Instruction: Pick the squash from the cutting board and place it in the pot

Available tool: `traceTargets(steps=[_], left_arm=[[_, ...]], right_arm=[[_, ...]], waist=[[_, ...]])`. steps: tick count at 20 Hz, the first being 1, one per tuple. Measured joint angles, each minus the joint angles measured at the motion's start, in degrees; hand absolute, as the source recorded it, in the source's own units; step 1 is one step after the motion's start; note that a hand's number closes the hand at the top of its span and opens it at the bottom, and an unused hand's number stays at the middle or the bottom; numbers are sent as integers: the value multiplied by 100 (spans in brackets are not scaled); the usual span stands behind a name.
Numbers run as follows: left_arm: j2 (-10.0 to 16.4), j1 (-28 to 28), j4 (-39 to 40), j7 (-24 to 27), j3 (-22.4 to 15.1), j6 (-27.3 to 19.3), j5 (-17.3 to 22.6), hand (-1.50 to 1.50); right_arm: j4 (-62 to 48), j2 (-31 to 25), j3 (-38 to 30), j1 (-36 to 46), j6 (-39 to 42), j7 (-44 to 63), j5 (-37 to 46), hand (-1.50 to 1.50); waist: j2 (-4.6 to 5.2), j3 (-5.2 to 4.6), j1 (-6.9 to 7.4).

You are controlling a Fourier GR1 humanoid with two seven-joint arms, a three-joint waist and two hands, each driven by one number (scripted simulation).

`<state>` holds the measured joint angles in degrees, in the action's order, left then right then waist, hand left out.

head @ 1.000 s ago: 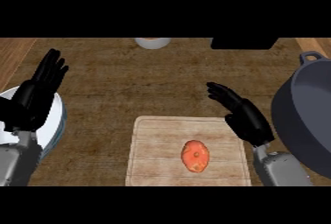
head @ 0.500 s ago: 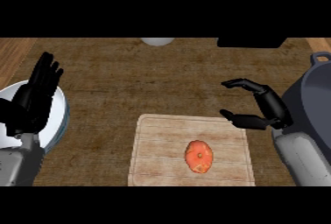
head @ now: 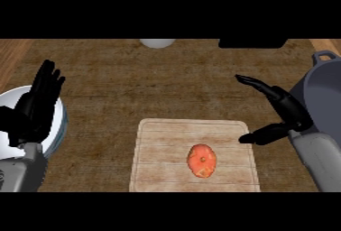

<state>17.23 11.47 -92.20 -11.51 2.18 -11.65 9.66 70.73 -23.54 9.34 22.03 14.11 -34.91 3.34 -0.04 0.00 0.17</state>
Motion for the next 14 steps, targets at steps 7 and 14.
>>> traceTargets(steps=[7, 14], left_arm=[[-43, -6, -24, -62, 10, -36, -34, 0], [-93, -67, -149, -153, -20, -72, -102, 0]], right_arm=[[984, -679, 817, 268, 928, 1386, 619, -150], [2063, -647, 1700, 392, 1560, 3079, 1230, -150]], waist=[[-38, -12, -53], [-34, -10, -48]])
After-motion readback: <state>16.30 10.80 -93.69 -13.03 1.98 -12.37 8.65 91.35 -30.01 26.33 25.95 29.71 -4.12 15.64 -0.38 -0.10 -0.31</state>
